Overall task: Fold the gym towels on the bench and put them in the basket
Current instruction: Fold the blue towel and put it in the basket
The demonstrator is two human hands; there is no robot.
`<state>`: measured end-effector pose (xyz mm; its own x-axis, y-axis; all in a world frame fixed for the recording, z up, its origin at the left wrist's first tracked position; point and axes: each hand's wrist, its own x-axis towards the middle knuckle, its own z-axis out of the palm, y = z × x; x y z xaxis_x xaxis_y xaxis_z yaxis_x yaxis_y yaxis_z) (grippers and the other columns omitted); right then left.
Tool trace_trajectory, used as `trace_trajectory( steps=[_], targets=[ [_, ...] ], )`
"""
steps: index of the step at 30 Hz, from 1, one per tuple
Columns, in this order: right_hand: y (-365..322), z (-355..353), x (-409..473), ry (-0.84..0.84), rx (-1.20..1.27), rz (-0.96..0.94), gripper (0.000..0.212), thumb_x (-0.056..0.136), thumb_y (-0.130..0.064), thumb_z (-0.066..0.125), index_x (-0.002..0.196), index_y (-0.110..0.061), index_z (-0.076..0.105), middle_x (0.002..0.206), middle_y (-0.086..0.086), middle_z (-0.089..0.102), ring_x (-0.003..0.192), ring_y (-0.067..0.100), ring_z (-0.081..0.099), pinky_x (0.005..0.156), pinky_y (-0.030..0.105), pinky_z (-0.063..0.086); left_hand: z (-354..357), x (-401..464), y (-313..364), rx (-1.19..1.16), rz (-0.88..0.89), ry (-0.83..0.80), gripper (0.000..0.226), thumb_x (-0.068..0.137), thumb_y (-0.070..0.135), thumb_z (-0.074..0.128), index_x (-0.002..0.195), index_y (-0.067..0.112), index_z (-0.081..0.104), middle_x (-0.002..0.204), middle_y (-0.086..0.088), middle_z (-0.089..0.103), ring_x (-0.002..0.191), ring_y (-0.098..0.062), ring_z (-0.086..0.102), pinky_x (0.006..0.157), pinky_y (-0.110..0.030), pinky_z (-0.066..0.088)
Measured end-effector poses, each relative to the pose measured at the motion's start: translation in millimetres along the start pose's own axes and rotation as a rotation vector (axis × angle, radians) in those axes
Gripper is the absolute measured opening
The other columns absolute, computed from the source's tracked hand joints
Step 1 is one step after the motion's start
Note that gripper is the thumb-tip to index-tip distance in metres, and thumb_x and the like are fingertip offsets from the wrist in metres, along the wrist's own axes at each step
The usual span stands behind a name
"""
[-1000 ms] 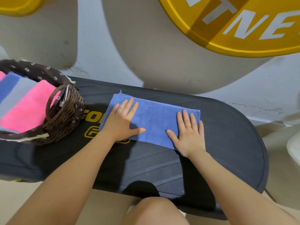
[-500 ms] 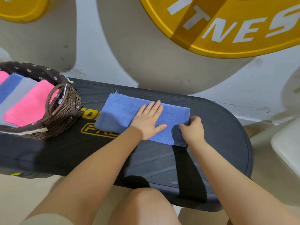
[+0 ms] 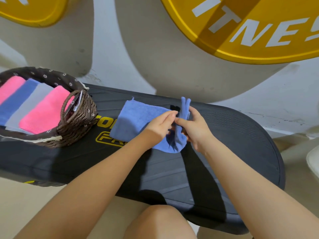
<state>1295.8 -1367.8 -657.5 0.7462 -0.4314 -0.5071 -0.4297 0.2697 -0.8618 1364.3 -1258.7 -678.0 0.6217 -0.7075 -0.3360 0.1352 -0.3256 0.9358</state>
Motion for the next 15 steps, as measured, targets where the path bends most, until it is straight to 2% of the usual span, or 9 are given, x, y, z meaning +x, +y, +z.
trace_trajectory(
  steps=[2,3,5,7,9,10,12,14,15],
  targets=[
    [1,19,6,-0.009,-0.021,-0.015,0.044,0.086,-0.011,0.062,0.123,-0.03,0.046,0.075,0.004,0.063,0.052,0.011,0.059,0.055,0.027,0.053,-7,-9,2,-0.161,-0.064,-0.023,0.028,0.1,0.034,0.033,0.111,0.023,0.058,0.091,0.0,0.069,0.085,-0.009,0.066,0.076,-0.02,0.054],
    [3,28,10,-0.01,-0.043,-0.011,0.044,0.087,-0.012,0.06,0.126,-0.028,0.045,0.072,0.004,0.061,0.047,0.01,0.056,0.052,0.025,0.051,-11,-12,1,-0.182,-0.074,-0.012,0.029,0.1,0.034,0.034,0.11,0.02,0.058,0.087,0.001,0.067,0.082,-0.008,0.065,0.072,-0.017,0.053],
    [6,42,14,-0.022,-0.063,0.027,0.05,0.089,-0.011,0.053,0.135,-0.023,0.038,0.08,0.006,0.062,0.049,0.011,0.055,0.052,0.023,0.052,-19,-14,-2,-0.115,-0.09,0.033,0.028,0.099,0.034,0.037,0.107,0.015,0.056,0.092,0.0,0.062,0.086,-0.011,0.059,0.075,-0.017,0.047],
    [9,53,15,-0.065,-0.054,0.089,0.055,0.092,-0.008,0.045,0.143,-0.02,0.027,0.094,0.011,0.064,0.058,0.014,0.06,0.063,0.024,0.057,-24,-12,-7,-0.046,-0.129,0.075,0.022,0.098,0.034,0.039,0.098,0.019,0.055,0.088,0.002,0.061,0.085,-0.011,0.057,0.073,-0.014,0.044],
    [9,56,15,-0.085,-0.113,0.105,0.055,0.091,-0.006,0.042,0.143,-0.015,0.026,0.094,0.012,0.064,0.062,0.017,0.062,0.073,0.029,0.057,-30,-7,-14,0.059,-0.182,0.15,0.018,0.097,0.033,0.041,0.091,0.023,0.055,0.081,0.005,0.06,0.081,-0.012,0.056,0.068,-0.017,0.042],
    [10,56,16,-0.075,-0.202,0.074,0.052,0.09,-0.004,0.041,0.141,-0.011,0.03,0.09,0.012,0.065,0.061,0.018,0.061,0.073,0.03,0.056,-33,-4,-17,0.136,-0.193,0.192,0.015,0.095,0.03,0.045,0.092,0.021,0.056,0.082,0.002,0.061,0.083,-0.016,0.056,0.069,-0.021,0.042],
    [11,52,19,-0.025,-0.579,-0.102,0.042,0.089,-0.005,0.043,0.13,-0.004,0.04,0.086,0.014,0.064,0.069,0.022,0.06,0.07,0.032,0.052,-36,1,-22,0.248,-0.188,0.25,0.016,0.093,0.019,0.051,0.105,0.011,0.058,0.091,-0.008,0.062,0.089,-0.022,0.057,0.073,-0.027,0.044],
    [17,47,23,0.024,-0.961,-0.3,0.041,0.09,-0.018,0.05,0.129,-0.007,0.045,0.107,0.013,0.058,0.1,0.026,0.054,0.084,0.035,0.045,-37,3,-21,0.347,-0.168,0.255,0.026,0.092,0.012,0.054,0.117,0.006,0.054,0.097,-0.011,0.061,0.093,-0.024,0.058,0.076,-0.028,0.046],
    [20,45,24,0.024,-1.059,-0.358,0.046,0.091,-0.027,0.052,0.132,-0.01,0.045,0.122,0.012,0.051,0.117,0.026,0.044,0.094,0.036,0.038,-38,3,-20,0.414,-0.151,0.255,0.03,0.092,0.012,0.054,0.121,0.007,0.052,0.101,-0.011,0.061,0.096,-0.024,0.057,0.077,-0.027,0.046]
  ],
)
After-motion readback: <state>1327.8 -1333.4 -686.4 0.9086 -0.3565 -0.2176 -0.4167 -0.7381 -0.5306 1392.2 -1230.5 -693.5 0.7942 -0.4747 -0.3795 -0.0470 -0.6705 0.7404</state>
